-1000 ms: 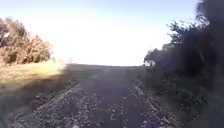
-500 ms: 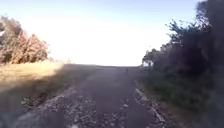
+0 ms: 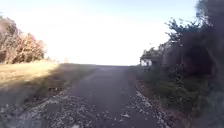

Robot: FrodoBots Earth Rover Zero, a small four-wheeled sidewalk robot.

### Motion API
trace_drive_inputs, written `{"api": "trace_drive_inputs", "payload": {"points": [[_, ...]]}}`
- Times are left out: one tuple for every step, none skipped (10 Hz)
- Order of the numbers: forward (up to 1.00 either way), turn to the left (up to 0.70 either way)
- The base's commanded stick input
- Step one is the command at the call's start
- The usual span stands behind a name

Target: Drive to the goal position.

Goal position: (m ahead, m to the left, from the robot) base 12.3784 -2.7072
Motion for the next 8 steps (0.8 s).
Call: {"api": "trace_drive_inputs", "payload": {"points": [[0.7,0.0],[0.7,0.0],[0.7,0.0],[0.7,0.0],[0.7,0.0],[0.7,0.0],[0.7,0.0],[0.7,0.0]]}}
